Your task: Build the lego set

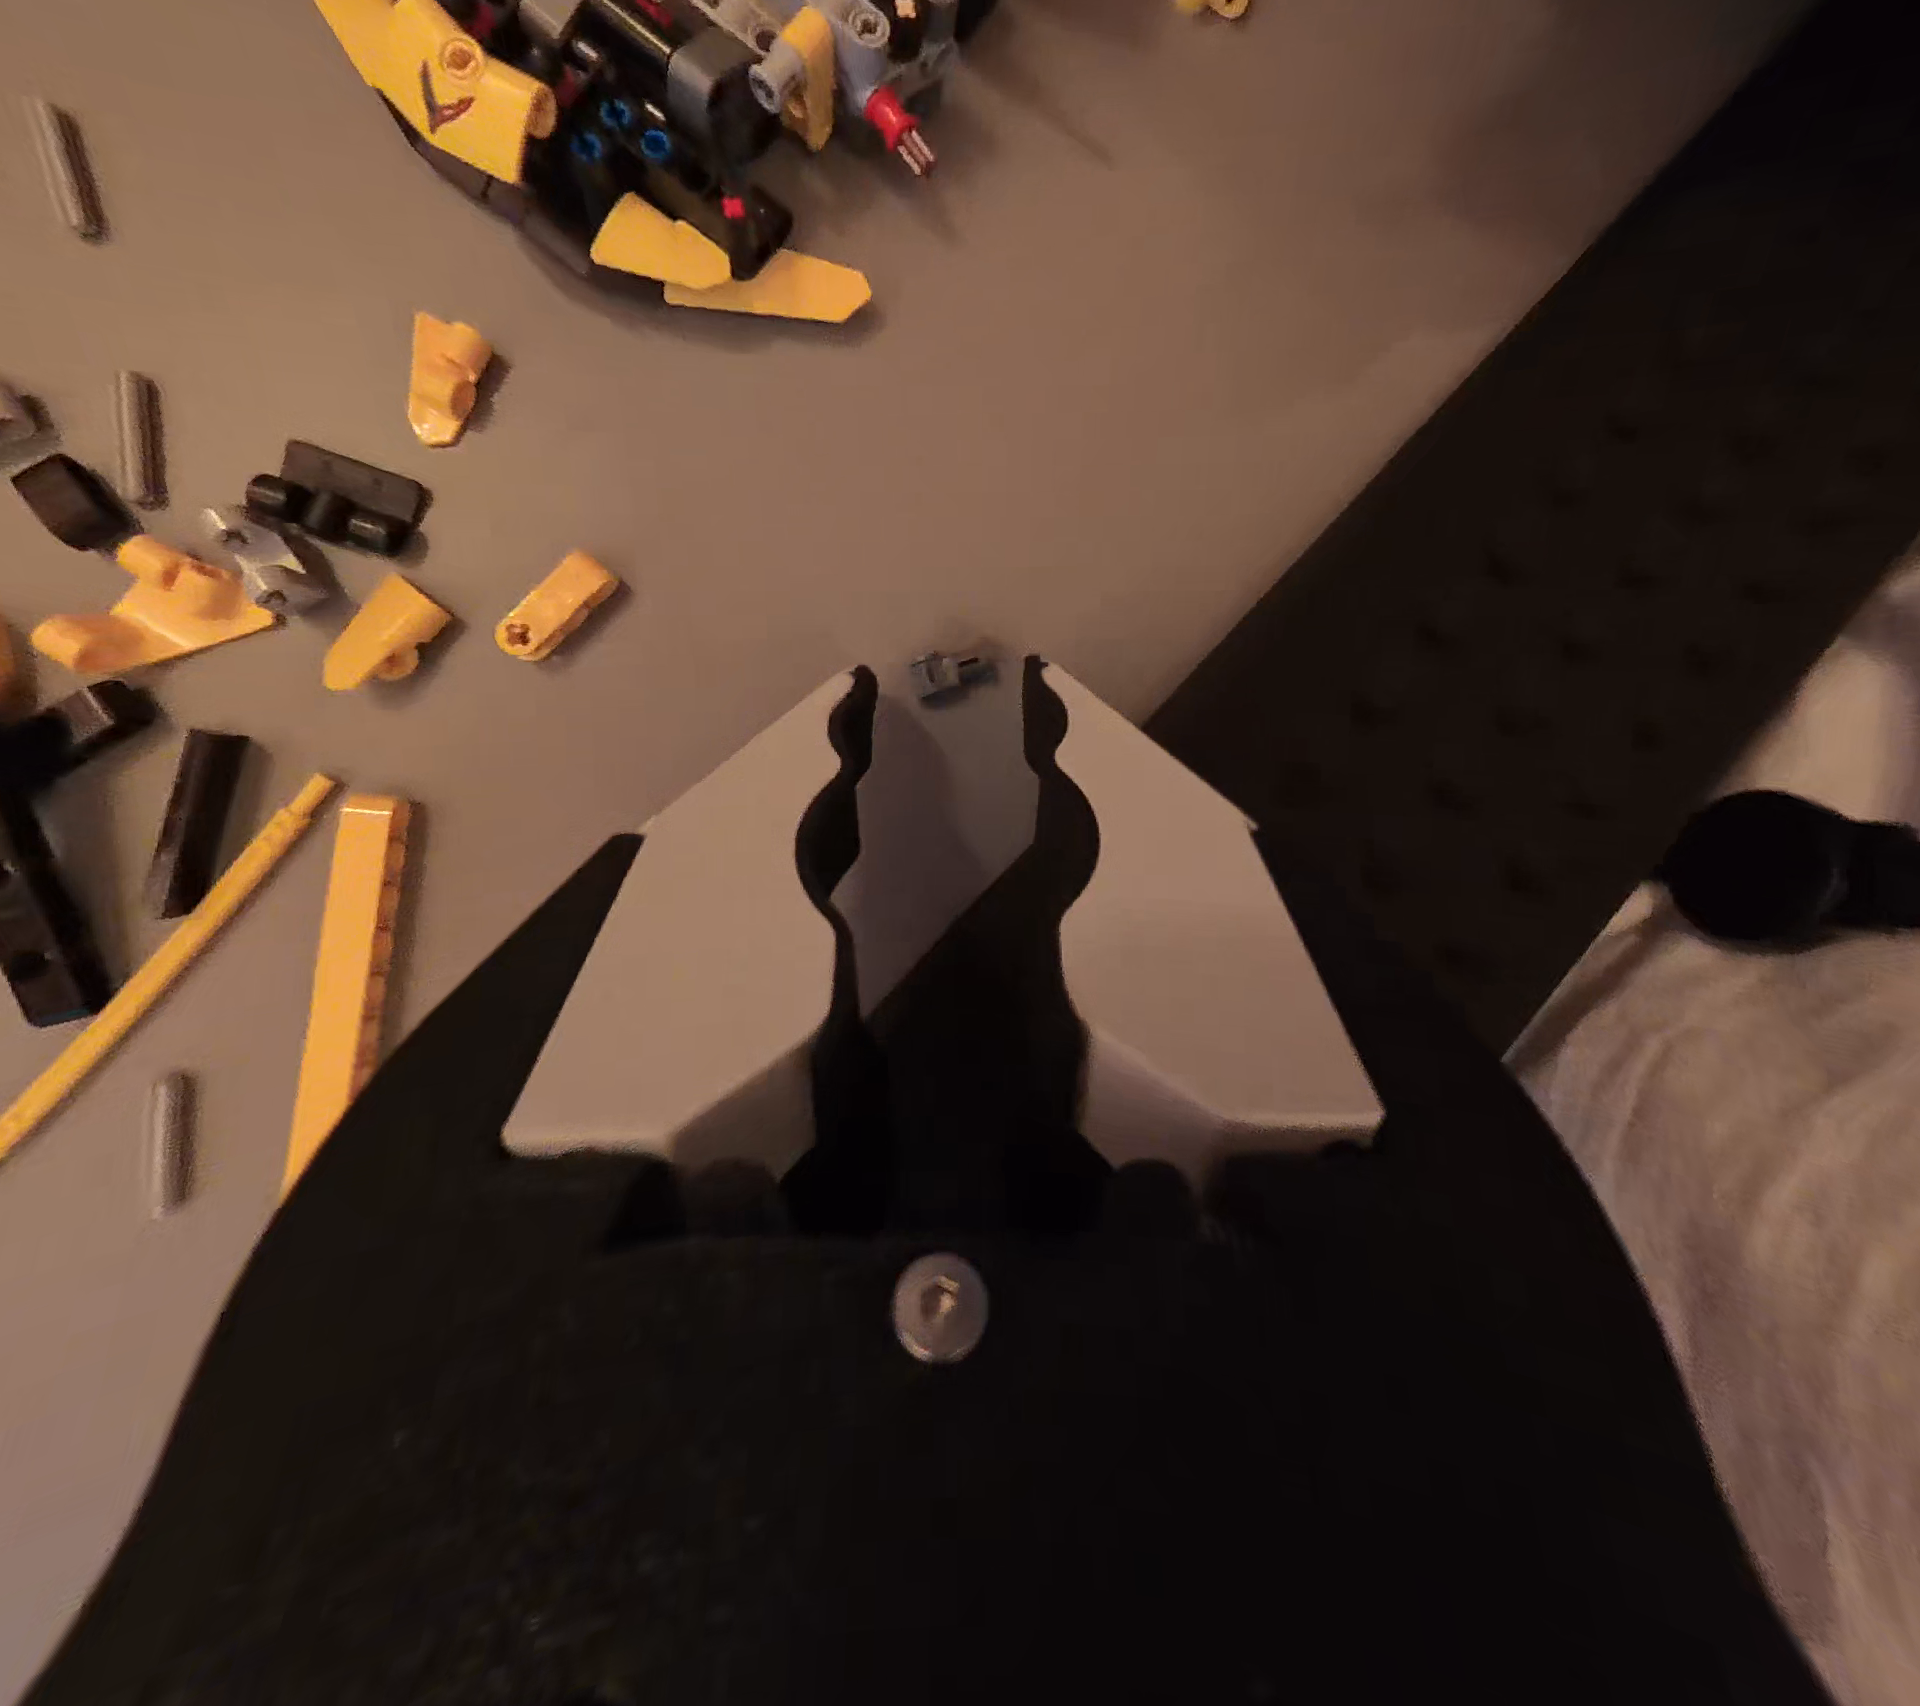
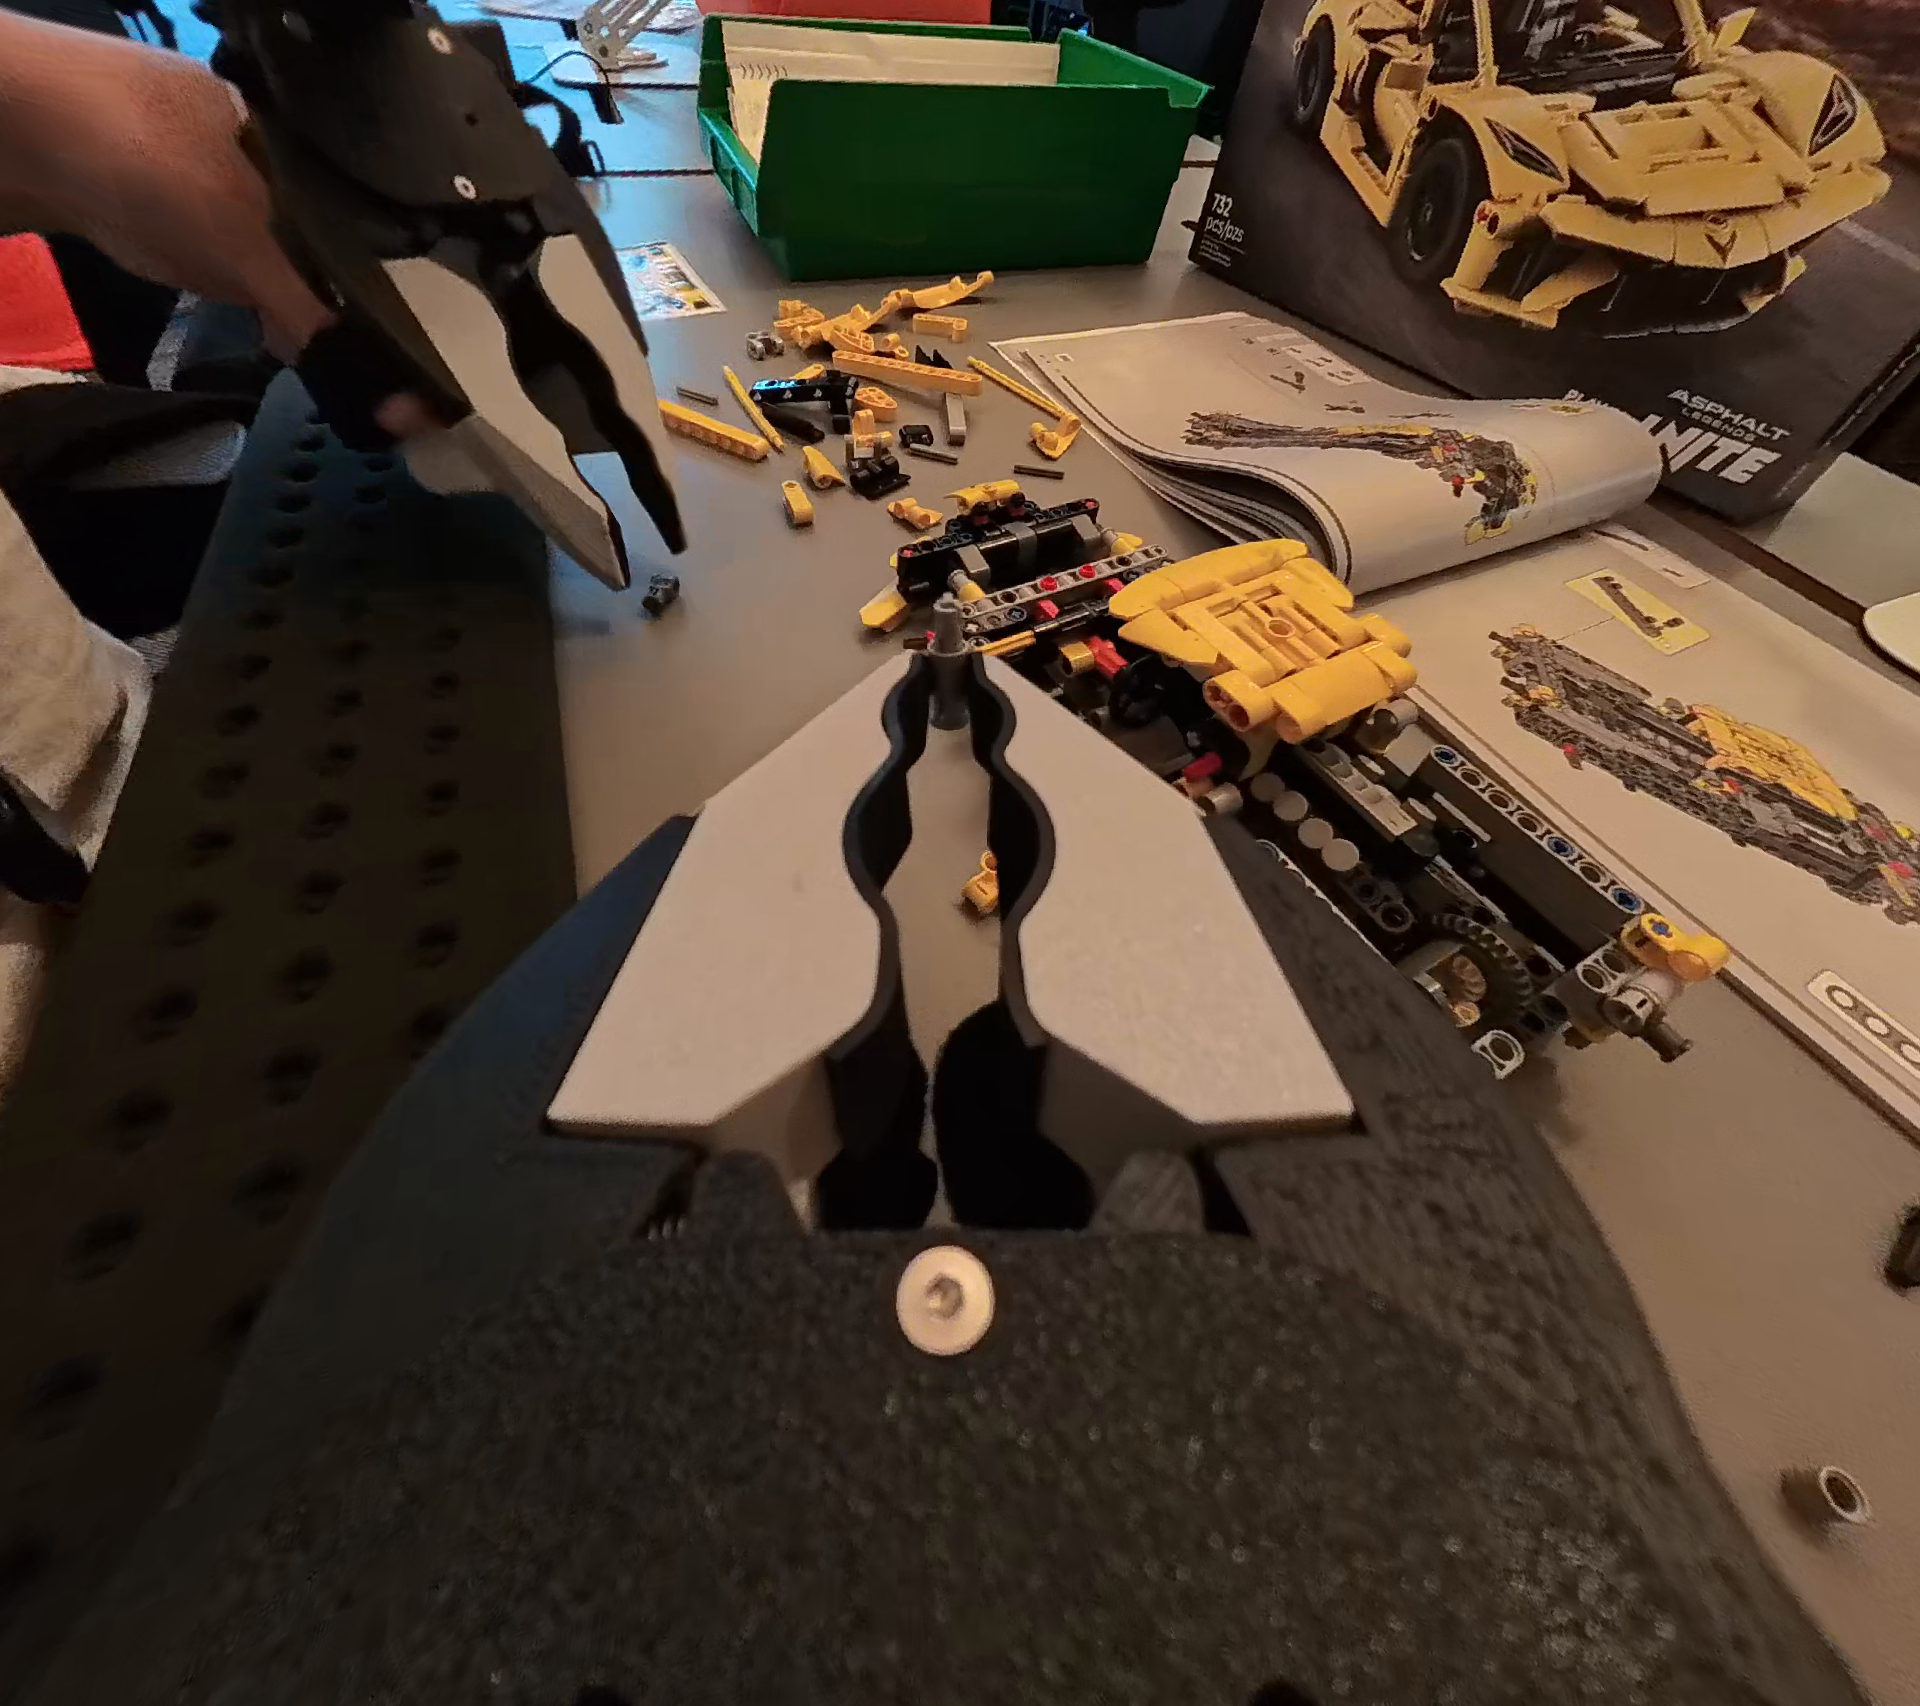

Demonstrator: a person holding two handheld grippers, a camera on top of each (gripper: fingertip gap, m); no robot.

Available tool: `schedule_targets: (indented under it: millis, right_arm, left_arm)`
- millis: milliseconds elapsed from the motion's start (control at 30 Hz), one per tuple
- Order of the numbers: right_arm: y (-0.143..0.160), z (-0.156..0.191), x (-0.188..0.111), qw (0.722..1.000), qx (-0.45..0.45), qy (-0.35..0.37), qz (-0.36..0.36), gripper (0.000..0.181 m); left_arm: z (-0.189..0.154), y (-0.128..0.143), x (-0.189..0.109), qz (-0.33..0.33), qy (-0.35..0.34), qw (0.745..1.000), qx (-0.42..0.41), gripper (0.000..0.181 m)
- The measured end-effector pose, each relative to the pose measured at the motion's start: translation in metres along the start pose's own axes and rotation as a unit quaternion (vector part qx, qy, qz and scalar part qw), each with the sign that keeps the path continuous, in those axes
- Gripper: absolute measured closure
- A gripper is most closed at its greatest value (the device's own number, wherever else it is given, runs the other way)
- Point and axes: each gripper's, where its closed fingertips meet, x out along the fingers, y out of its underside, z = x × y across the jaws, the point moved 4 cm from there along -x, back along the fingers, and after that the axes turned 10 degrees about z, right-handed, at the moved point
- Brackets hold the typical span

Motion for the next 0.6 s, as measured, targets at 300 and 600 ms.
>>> schedule_targets:
  millis: [300,600]
  right_arm:
    - [0.000,0.002,-0.001,1.000,-0.004,-0.005,-0.001,0.175]
    - [-0.013,0.010,0.025,0.992,0.070,-0.104,0.024,0.175]
  left_arm:
    - [0.001,-0.001,0.010,0.014,-0.031,0.999,0.004,0.165]
    - [-0.004,-0.034,-0.005,-0.124,-0.155,0.914,0.353,0.165]
